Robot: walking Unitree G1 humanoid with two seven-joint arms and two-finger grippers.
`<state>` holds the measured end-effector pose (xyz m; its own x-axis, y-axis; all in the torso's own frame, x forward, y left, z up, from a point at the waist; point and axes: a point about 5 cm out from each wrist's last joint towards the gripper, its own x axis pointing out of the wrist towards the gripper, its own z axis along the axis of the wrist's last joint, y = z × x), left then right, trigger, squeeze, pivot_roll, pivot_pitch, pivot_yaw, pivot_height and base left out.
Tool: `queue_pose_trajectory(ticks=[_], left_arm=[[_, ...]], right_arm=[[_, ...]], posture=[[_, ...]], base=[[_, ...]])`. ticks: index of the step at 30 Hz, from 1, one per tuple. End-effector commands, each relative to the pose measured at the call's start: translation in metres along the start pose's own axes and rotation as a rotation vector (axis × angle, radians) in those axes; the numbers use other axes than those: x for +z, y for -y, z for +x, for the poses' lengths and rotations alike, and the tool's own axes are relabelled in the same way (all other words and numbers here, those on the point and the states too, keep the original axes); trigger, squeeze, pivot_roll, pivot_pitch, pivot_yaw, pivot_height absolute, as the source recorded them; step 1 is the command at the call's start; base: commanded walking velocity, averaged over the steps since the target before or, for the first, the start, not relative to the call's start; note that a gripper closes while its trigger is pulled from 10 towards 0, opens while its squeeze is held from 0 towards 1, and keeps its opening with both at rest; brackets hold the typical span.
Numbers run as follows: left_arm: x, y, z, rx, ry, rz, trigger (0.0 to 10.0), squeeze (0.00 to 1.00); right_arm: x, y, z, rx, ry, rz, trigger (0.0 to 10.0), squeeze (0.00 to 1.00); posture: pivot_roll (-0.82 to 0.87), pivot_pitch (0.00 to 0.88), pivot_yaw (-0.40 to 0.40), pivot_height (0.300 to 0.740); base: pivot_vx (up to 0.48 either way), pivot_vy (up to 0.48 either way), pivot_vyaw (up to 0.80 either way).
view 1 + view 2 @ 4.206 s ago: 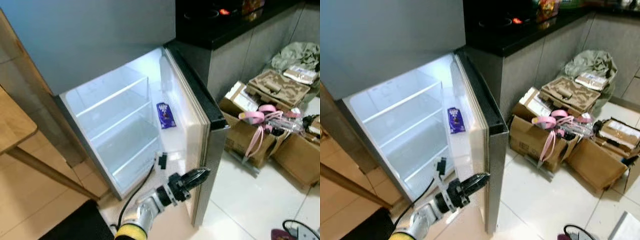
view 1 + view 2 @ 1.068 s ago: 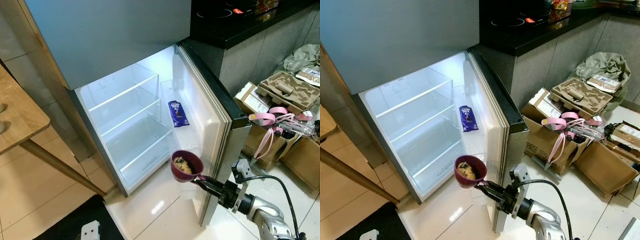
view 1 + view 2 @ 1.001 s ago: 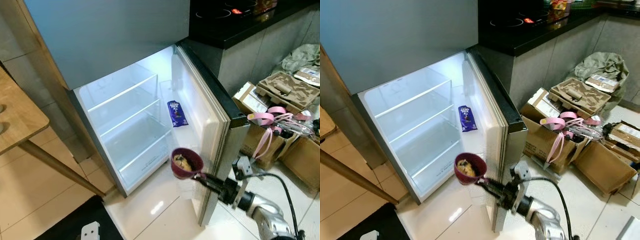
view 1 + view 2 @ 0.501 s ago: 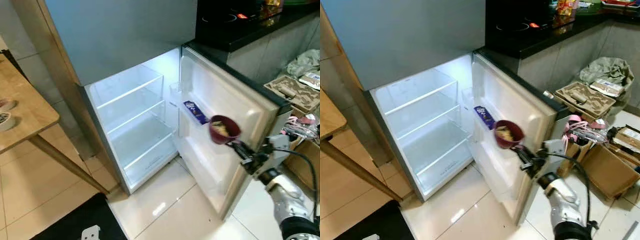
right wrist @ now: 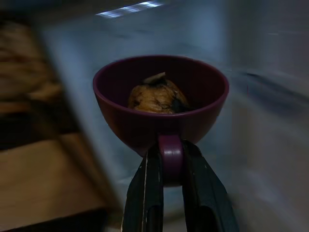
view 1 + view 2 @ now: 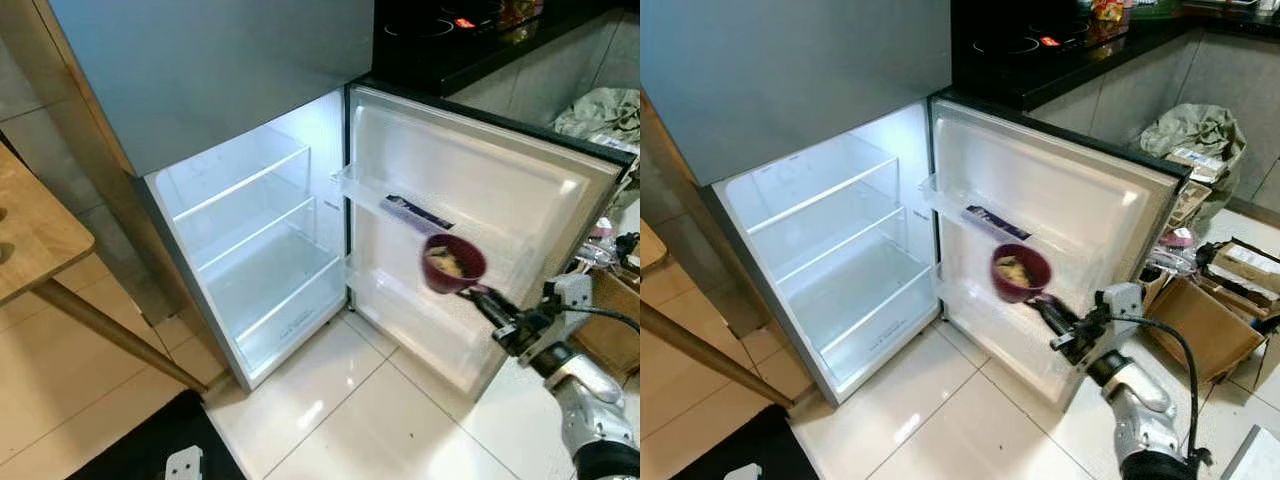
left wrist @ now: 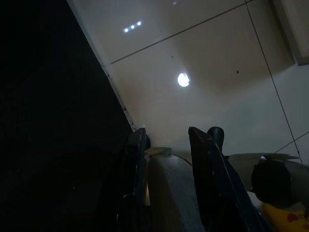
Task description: Restocking fridge
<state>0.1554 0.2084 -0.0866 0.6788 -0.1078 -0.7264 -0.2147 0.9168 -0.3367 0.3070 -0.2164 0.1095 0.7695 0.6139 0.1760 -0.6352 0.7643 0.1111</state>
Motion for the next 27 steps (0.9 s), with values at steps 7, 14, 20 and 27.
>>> queue_pose_trajectory(ticks=[7, 14, 20, 27], left_arm=[[-0.009, 0.004, -0.001, -0.017, -0.046, 0.035, 10.0, 0.00], [-0.013, 0.014, 0.003, -0.046, -0.074, 0.089, 10.0, 0.00], [-0.012, 0.016, 0.004, -0.050, -0.073, 0.091, 10.0, 0.00], [-0.017, 0.016, 0.003, -0.047, -0.102, 0.114, 10.0, 0.00]], right_arm=[[-0.013, -0.026, 0.017, 0.156, -0.038, 0.028, 10.0, 0.00], [-0.075, -0.048, 0.017, 0.021, -0.269, 0.117, 10.0, 0.00], [-0.077, -0.063, 0.024, 0.066, -0.245, 0.190, 10.0, 0.00], [-0.076, -0.061, 0.033, 0.047, -0.228, 0.145, 10.0, 0.00]], posture=[[-0.15, 0.068, 0.046, 0.740], [-0.14, 0.057, 0.037, 0.740], [-0.13, 0.060, 0.036, 0.740], [-0.13, 0.060, 0.031, 0.740]], base=[[0.000, 0.000, 0.00], [0.000, 0.000, 0.00], [0.000, 0.000, 0.00], [0.000, 0.000, 0.75]])
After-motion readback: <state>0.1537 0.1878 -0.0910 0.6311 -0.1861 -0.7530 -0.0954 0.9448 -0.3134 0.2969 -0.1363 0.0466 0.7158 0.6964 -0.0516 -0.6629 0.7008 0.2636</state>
